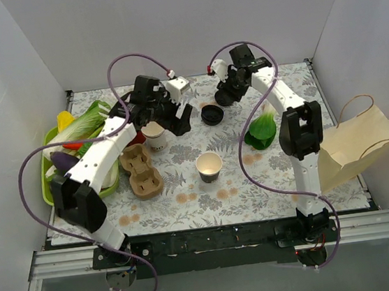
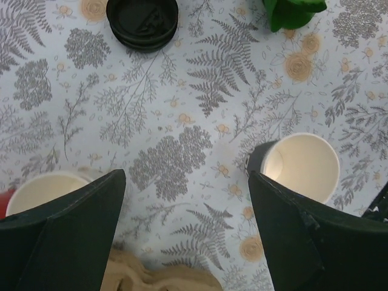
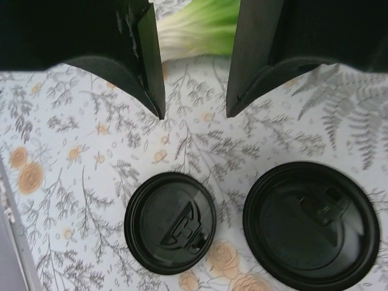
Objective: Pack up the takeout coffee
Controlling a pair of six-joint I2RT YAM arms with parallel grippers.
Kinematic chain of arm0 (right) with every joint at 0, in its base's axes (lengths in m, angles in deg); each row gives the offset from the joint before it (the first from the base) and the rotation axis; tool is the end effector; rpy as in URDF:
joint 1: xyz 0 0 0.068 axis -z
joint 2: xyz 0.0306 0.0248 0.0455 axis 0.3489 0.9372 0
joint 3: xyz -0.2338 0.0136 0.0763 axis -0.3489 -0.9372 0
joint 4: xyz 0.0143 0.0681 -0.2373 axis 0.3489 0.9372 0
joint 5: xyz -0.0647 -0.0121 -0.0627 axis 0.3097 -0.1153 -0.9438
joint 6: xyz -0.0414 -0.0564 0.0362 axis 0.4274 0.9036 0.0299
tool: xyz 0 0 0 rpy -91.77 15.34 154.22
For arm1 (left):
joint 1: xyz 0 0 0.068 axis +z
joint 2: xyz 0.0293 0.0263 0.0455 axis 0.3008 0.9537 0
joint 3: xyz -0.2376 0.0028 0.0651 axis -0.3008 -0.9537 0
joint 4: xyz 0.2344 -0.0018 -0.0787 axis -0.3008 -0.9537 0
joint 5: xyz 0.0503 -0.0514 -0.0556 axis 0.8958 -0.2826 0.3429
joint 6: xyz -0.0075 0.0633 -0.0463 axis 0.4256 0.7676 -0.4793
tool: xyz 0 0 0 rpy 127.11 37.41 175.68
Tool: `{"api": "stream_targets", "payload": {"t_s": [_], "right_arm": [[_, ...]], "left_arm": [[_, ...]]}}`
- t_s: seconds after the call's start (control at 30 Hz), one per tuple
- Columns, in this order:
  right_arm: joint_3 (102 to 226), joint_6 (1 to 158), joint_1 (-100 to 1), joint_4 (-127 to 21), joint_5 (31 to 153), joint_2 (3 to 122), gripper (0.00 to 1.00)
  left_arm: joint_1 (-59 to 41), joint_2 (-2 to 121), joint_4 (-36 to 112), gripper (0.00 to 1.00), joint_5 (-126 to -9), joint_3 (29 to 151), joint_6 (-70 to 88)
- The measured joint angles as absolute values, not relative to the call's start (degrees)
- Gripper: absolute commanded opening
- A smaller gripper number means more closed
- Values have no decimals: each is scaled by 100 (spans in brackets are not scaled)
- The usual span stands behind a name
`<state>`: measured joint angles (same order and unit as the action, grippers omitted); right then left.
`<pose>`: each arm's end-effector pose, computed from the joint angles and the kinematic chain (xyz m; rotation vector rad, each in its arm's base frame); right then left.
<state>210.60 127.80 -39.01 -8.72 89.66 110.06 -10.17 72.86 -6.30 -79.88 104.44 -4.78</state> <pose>0.4643 0.1622 0.2204 -1.2690 2.1136 -0.0704 0.2945 -0.1813 0.3039 0.2305 2.4491 -0.8567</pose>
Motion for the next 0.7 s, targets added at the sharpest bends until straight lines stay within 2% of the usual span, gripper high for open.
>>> {"api": "stream_targets", "payload": {"t_s": [0.3,0.5,0.6,0.7], "right_arm": [[19972,11665,-3719,-984,9466,8729,52],[18772,11881,-3505,-1259,9899,7363,52],[18016,12439,-3510,-1421,10039,7221,54],[17701,12926,-3540,-1517,10050,7605,49]], "left_arm": [[-1207,9900,-226,80,-8090,12612,-303],[-1269,11170,-127,79,-7981,13952,-489],[-1271,11417,-158,80,-7955,14297,-679],[-1271,11163,-193,81,-7966,14125,-847]]}}
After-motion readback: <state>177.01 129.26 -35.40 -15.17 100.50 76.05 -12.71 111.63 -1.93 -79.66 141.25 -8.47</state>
